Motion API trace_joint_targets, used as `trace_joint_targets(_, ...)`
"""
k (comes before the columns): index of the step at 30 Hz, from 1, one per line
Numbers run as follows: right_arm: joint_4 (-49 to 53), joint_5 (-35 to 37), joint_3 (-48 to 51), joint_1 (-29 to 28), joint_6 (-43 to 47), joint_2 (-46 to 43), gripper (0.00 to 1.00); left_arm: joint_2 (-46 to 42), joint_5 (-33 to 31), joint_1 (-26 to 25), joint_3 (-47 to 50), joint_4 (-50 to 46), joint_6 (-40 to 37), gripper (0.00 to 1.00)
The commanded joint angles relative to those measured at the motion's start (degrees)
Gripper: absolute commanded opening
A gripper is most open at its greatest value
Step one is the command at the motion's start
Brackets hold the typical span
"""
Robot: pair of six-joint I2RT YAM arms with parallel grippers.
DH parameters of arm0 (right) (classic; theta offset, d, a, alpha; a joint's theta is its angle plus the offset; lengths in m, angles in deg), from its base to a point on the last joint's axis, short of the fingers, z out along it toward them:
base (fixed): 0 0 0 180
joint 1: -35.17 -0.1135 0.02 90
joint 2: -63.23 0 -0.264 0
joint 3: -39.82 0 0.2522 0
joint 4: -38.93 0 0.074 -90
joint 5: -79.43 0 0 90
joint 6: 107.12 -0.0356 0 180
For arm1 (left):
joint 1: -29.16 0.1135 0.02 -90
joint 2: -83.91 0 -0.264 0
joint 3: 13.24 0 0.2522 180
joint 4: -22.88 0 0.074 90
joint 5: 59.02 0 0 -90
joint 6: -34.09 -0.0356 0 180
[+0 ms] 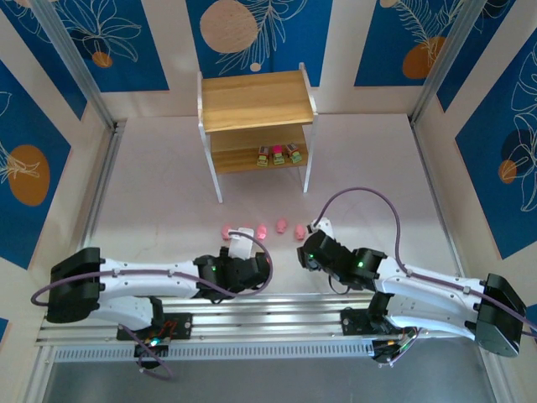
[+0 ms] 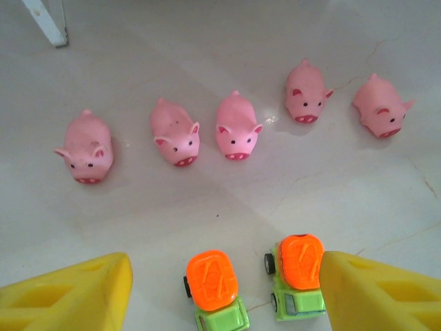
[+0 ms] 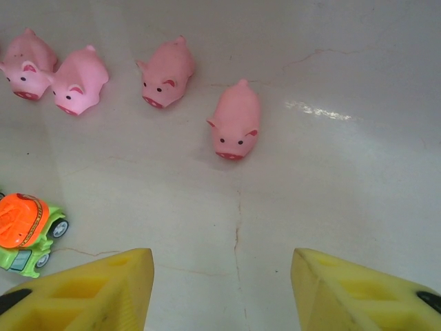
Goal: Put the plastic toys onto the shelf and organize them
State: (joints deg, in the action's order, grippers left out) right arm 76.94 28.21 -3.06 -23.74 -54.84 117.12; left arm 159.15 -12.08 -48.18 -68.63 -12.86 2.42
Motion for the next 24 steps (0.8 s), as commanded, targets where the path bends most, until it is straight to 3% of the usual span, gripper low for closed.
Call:
trace_joint_targets(1, -1.98, 0.33, -1.23, -0.40, 1.02, 0.97, 0.59, 0.64, -2.50, -1.42, 0.89, -2.02, 4.15, 0.72)
trace_joint_targets(9, -2.80, 0.93, -1.30, -0.34, 0.80, 2.92, 0.65, 2.00, -3.34, -3.93, 1.01, -3.62, 8.49, 0.72)
trace_joint_targets(24, -2.10, 0.51, -0.10, -0.23, -0.18, 1.46, 0.66, 4.27, -2.37, -5.06, 2.70, -3.19, 15.06, 0.72)
